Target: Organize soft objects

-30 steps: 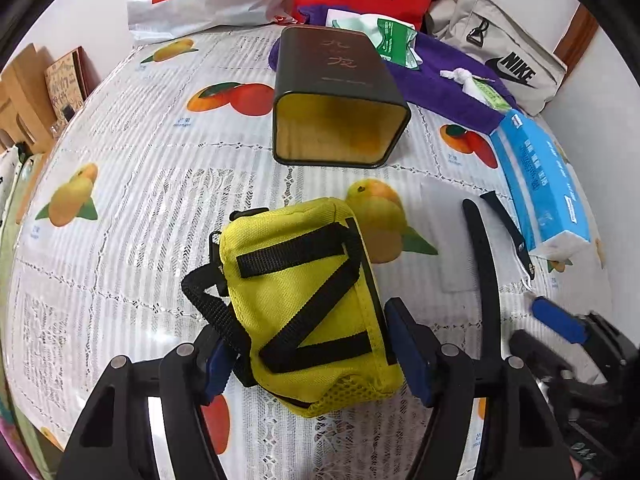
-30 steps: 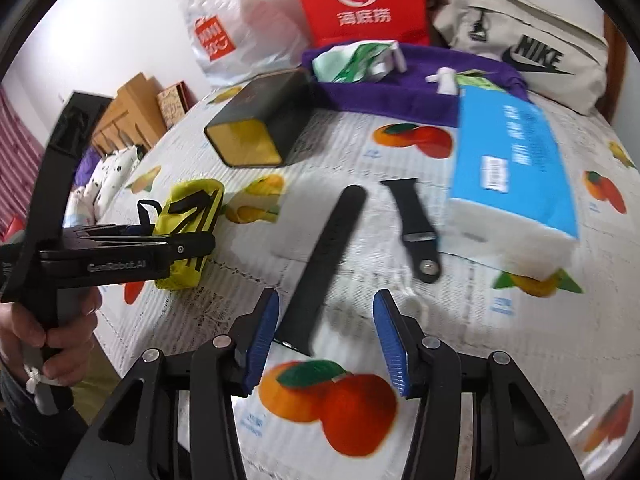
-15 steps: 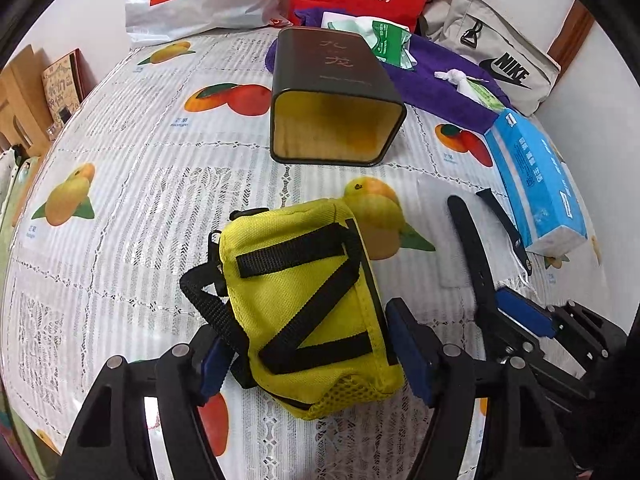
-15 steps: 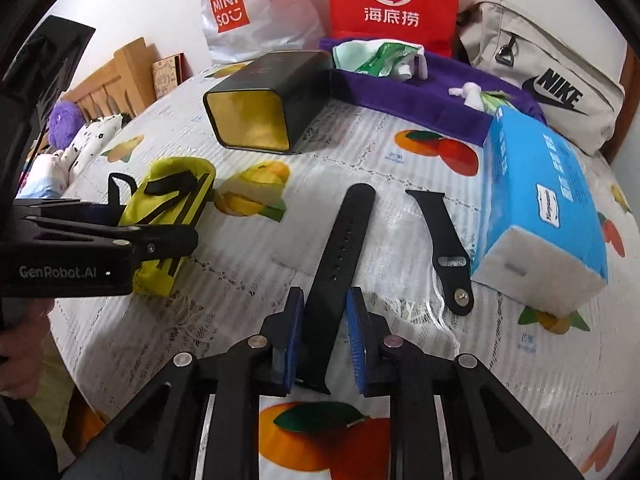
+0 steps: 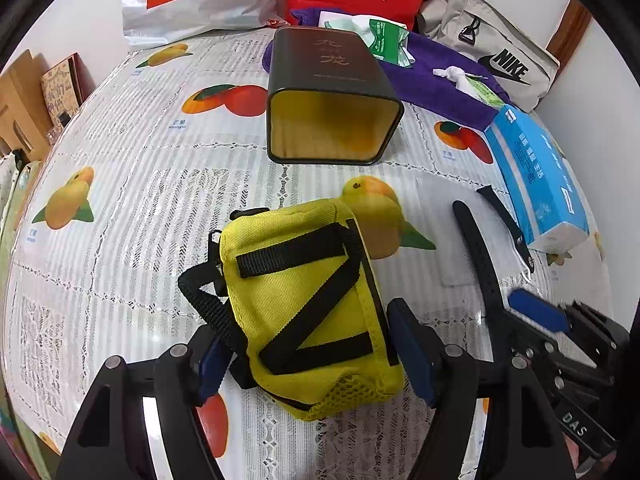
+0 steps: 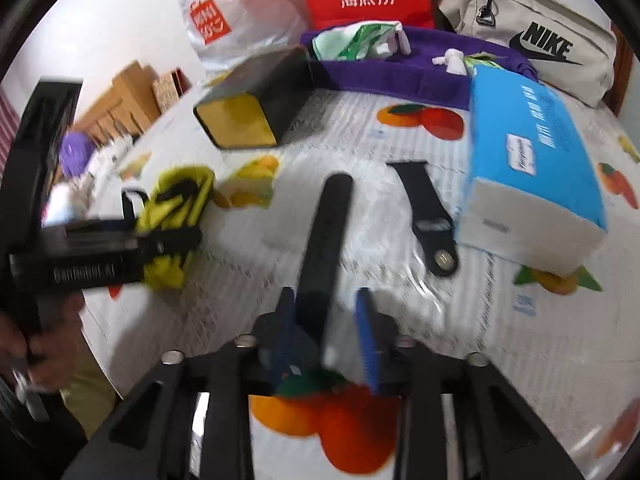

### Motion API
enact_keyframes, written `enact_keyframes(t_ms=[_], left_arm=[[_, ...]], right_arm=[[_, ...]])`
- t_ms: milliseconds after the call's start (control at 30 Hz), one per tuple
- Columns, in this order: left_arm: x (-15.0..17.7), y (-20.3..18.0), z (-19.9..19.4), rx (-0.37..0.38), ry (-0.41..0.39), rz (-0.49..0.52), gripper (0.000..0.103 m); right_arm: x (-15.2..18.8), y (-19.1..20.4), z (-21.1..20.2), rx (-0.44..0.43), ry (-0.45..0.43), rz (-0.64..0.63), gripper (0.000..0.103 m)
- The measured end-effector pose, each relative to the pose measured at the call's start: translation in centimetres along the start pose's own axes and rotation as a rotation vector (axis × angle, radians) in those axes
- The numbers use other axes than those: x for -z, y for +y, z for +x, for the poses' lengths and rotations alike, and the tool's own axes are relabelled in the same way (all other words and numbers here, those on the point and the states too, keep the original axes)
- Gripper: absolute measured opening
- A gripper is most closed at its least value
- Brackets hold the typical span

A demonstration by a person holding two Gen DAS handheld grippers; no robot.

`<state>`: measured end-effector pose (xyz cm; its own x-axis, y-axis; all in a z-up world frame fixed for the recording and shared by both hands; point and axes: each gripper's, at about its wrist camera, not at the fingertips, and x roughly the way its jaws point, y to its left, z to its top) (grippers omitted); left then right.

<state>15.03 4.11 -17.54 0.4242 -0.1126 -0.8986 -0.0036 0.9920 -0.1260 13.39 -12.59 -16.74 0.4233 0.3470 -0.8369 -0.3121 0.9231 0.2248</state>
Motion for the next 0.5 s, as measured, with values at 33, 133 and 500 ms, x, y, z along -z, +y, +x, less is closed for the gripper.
enact_keyframes(t_ms=[33,133,500], left_arm=[[0.0,0.0,0.0,0.001,0.001,-0.002,0.071],[-0.1,0.0,0.1,0.000,0.003,-0.002,0.072],[-0.4,0.0,0.2,0.007,-0.002,0.002,0.073]], right_arm=[[-0.2,0.2,0.2,0.002,-0.008,-0.001,0.035],[-0.7,1.3,0.9,0.046,-0.028,-0.040,0.035],[-0.5,2.2,1.1,0.132,0.001,-0.140,0.023]])
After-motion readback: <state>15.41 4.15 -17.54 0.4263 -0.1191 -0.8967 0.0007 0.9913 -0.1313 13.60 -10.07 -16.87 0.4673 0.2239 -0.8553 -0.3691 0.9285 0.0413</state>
